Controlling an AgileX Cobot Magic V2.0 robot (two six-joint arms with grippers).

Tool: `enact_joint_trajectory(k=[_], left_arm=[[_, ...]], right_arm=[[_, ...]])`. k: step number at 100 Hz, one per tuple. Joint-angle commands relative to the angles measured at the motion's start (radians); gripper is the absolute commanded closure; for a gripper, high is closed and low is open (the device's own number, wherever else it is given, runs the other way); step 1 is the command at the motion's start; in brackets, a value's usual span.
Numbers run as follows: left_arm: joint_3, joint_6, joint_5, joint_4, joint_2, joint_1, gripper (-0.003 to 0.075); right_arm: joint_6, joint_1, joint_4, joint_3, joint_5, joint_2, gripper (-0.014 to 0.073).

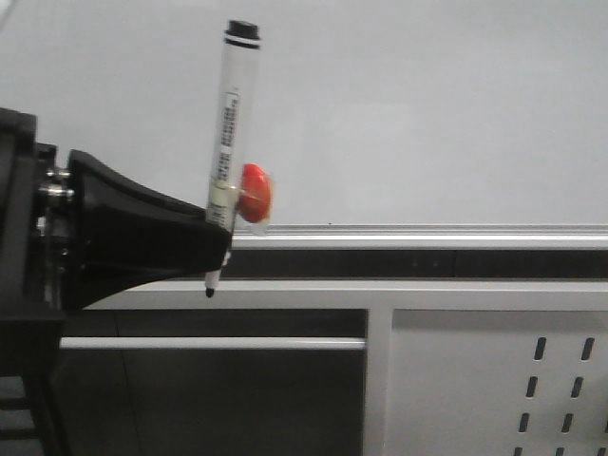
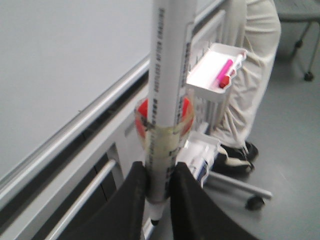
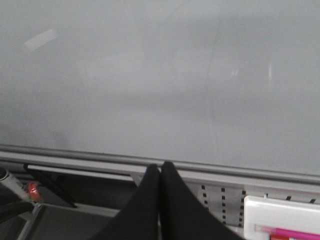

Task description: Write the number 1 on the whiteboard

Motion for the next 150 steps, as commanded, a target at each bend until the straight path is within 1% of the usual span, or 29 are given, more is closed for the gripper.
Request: enact_joint_trajectory(k=[1,4,10,11,17,28,34,47,52,57,64,68,74,77,91,104,118,137,150], left_arm=[[-0.118,-0.251,0.059,0.253,-0.028,-0.007,0.0738],[-0.158,-0.361,0.083,0.343,-0.033,-0.009,0.0738],[-0.219,-0.524,0.122,0.532,-0.043,-0.018,0.0738],[-0.226,-0.558,0.122,0.547,-0.045,-0.020,0.0738],[-0.282,-0.649,0.110,0.630,-0.059,-0.025,0.0738],[-0.331,-0.675,0.113,0.641,-0.083,-0.037,0.0738],[-0.338,-0.689,0.118,0.641,-0.089,-0.037,0.0738],[-0.343,-0.693,0.102,0.641,-0.091,-0.041,0.0738],[-0.343,-0.693,0.102,0.641,-0.091,-0.049,0.0738],[-0.343,-0.693,0.102,0.641,-0.091,-0.063,0.0738],[-0.343,-0.693,0.105,0.641,-0.091,-0.086,0.0738],[-0.343,-0.693,0.114,0.641,-0.090,-0.100,0.0738],[-0.345,-0.693,0.130,0.641,-0.088,-0.123,0.0738],[-0.345,-0.693,0.142,0.641,-0.088,-0.132,0.0738],[-0.345,-0.693,0.160,0.641,-0.079,-0.157,0.0738],[-0.345,-0.693,0.182,0.645,-0.078,-0.167,0.0738],[-0.319,-0.693,0.222,0.647,-0.077,-0.167,0.0738],[-0.269,-0.693,0.218,0.647,-0.041,-0.167,0.0738],[-0.267,-0.691,0.218,0.647,-0.039,-0.171,0.0738]], right_arm=[[-0.034,0.003,0.018,-0.025,-0.005,0.040,0.0656],[-0.049,0.003,0.022,-0.025,0.017,0.054,0.0656],[-0.082,0.003,0.047,-0.025,0.043,0.077,0.0656],[-0.088,0.003,0.057,-0.025,0.048,0.083,0.0656],[-0.170,0.003,0.120,-0.025,0.063,0.112,0.0656],[-0.296,0.009,0.240,-0.025,0.088,0.173,0.0656],[-0.309,0.014,0.266,-0.025,0.096,0.203,0.0656],[-0.312,0.046,0.266,-0.025,0.103,0.280,0.0641],[-0.320,0.065,0.273,-0.025,0.105,0.304,0.0604],[-0.320,0.089,0.280,-0.025,0.101,0.331,0.0545],[-0.320,0.125,0.291,-0.025,0.092,0.369,0.0419],[-0.320,0.147,0.308,-0.025,0.078,0.395,0.0317],[-0.320,0.164,0.322,-0.025,0.072,0.421,0.0228],[-0.320,0.173,0.327,-0.025,0.070,0.436,0.0203],[-0.320,0.176,0.333,-0.025,0.079,0.478,0.0228],[-0.320,0.180,0.388,-0.025,0.079,0.495,0.0253],[-0.320,0.210,0.422,-0.029,0.075,0.505,0.0253],[-0.320,0.273,0.471,-0.029,0.033,0.505,0.0253],[-0.320,0.287,0.485,-0.029,0.028,0.517,0.0253]])
